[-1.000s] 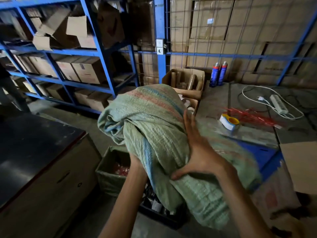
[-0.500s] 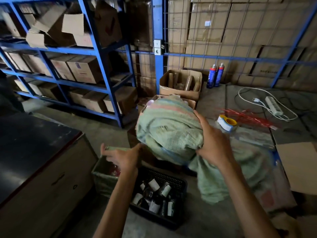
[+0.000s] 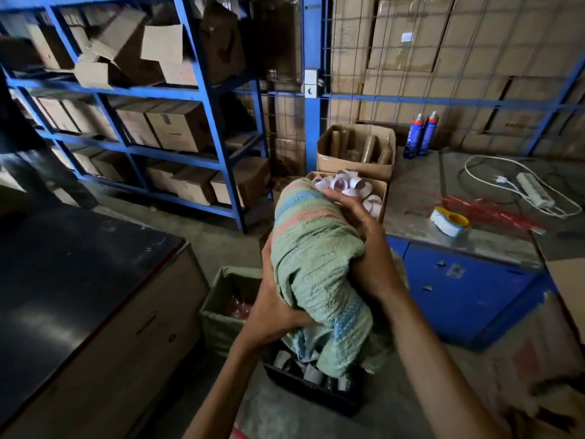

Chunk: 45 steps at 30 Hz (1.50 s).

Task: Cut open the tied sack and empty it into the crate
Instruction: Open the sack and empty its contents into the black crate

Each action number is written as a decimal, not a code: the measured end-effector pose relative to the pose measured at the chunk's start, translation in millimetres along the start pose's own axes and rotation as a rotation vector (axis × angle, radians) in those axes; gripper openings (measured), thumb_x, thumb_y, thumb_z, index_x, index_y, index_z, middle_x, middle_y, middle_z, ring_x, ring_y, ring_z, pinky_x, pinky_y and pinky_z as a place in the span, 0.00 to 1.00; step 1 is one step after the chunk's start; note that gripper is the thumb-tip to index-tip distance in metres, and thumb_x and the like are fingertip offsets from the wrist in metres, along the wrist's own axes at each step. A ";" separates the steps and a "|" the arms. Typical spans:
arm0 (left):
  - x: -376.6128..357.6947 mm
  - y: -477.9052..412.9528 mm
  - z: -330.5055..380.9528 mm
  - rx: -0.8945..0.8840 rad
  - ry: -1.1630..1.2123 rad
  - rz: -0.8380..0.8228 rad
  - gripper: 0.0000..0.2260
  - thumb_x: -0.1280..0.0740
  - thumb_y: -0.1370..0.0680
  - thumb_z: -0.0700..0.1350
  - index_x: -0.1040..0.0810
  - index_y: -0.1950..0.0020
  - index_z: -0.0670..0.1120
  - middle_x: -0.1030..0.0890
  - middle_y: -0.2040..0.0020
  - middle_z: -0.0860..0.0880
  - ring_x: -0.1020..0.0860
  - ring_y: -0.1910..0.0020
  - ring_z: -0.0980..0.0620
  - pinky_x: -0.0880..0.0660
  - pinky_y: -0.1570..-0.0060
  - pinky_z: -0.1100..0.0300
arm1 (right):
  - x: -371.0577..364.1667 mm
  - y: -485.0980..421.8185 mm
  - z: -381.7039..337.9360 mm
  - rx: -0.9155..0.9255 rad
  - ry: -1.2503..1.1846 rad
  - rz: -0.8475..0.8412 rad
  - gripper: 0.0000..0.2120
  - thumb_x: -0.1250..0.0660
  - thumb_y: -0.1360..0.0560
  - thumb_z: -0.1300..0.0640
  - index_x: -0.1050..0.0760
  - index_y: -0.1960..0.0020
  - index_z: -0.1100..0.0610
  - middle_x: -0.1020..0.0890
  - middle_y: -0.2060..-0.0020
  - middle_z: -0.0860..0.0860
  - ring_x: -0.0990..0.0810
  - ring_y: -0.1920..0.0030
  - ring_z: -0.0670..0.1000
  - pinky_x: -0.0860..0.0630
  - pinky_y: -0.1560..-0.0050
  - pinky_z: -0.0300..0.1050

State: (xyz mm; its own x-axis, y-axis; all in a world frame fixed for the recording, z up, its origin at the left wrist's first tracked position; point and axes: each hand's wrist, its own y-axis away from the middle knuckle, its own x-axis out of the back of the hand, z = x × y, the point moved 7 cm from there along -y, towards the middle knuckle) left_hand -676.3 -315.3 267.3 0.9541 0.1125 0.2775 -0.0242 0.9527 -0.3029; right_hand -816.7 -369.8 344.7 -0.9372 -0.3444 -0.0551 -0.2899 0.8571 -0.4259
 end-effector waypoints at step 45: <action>217.3 141.5 -392.9 1.129 0.738 0.607 0.41 0.16 0.37 0.54 0.31 0.29 0.49 0.21 0.34 0.37 0.16 0.41 0.37 0.18 0.45 0.37 | -286.0 33.1 338.4 -0.912 0.230 -0.567 0.35 0.27 0.26 0.50 0.40 0.25 0.42 0.25 0.35 0.43 0.28 0.32 0.45 0.34 0.28 0.46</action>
State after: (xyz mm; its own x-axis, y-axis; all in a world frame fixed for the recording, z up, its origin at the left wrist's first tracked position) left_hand -355.1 -267.0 -73.5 0.6374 0.7290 -0.2495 -0.3499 0.5624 0.7492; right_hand -492.7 -372.6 40.7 -0.6087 -0.7796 0.1475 -0.6358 0.5905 0.4971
